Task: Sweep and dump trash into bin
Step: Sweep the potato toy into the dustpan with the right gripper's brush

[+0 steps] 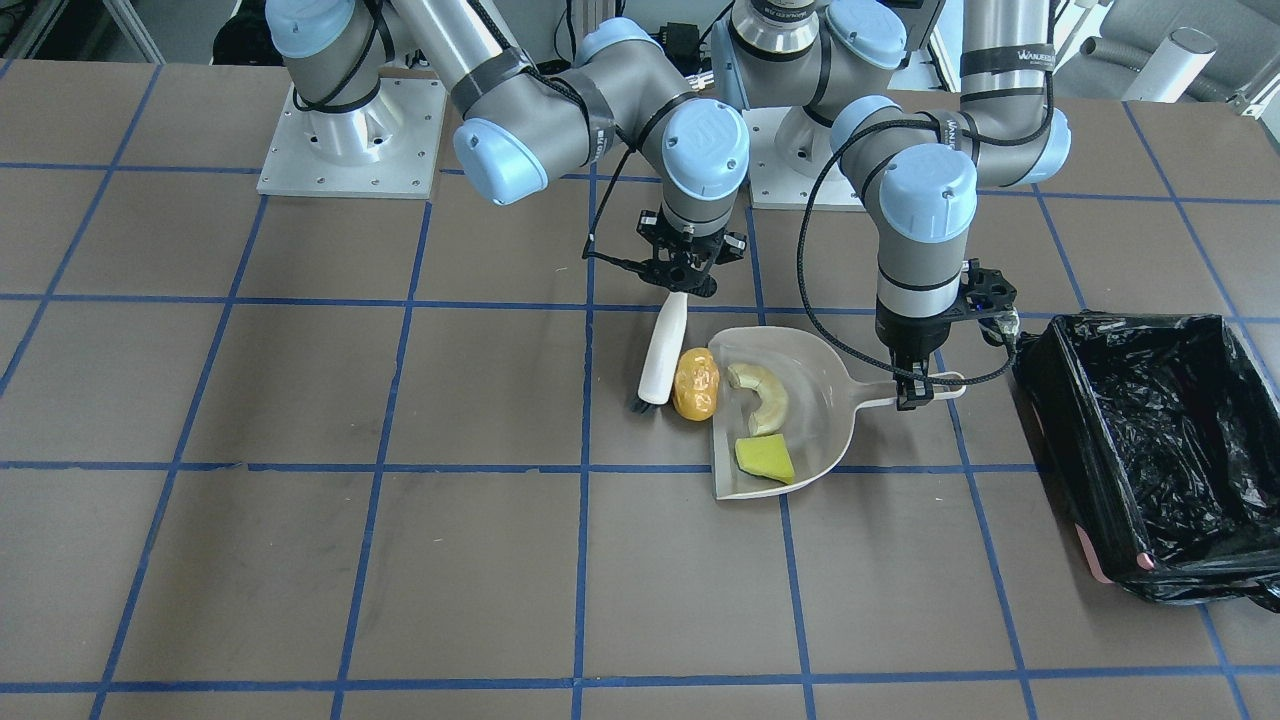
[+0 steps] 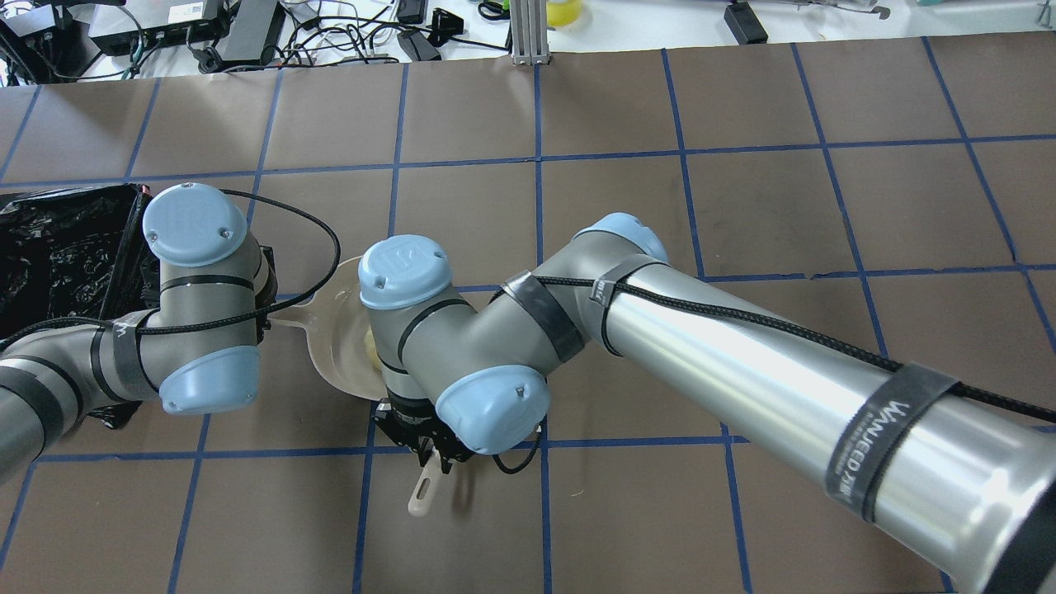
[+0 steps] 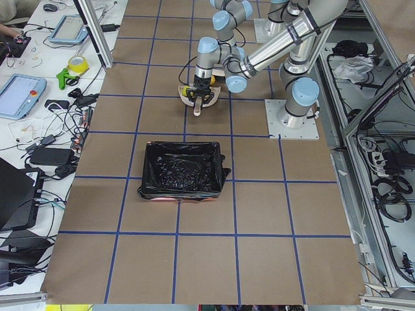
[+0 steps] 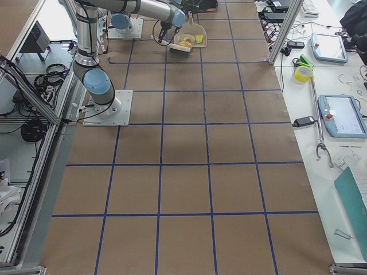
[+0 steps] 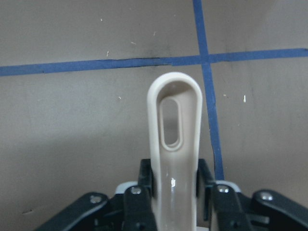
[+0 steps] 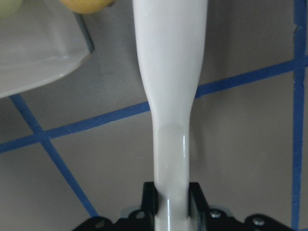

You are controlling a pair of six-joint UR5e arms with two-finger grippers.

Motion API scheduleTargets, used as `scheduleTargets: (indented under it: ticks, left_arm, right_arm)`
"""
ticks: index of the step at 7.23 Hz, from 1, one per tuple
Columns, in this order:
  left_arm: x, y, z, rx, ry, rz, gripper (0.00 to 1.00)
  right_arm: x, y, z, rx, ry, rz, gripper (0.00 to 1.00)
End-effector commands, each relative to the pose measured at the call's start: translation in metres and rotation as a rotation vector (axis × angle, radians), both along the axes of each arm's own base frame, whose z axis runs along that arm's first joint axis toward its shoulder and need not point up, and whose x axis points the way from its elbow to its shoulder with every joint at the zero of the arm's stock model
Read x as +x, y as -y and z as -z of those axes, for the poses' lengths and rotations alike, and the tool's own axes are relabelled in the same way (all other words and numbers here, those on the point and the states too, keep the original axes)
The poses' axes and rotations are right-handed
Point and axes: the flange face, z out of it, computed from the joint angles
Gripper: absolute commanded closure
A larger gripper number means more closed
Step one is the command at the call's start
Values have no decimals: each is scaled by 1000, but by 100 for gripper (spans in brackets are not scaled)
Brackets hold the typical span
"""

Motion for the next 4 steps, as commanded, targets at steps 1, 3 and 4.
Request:
scheduleTargets:
  ticks: [1, 3, 4]
  left_arm:
    - [0, 1, -1, -2, -3, 1, 100]
    - [0, 3, -3, -8, -3, 4, 100]
    - [0, 3, -3, -8, -3, 4, 100]
  right_arm:
    - [33, 32, 3, -21, 31, -15, 92]
    - [51, 48, 2, -29, 78, -47, 92]
    - [56, 53, -6, -43, 97, -58, 92]
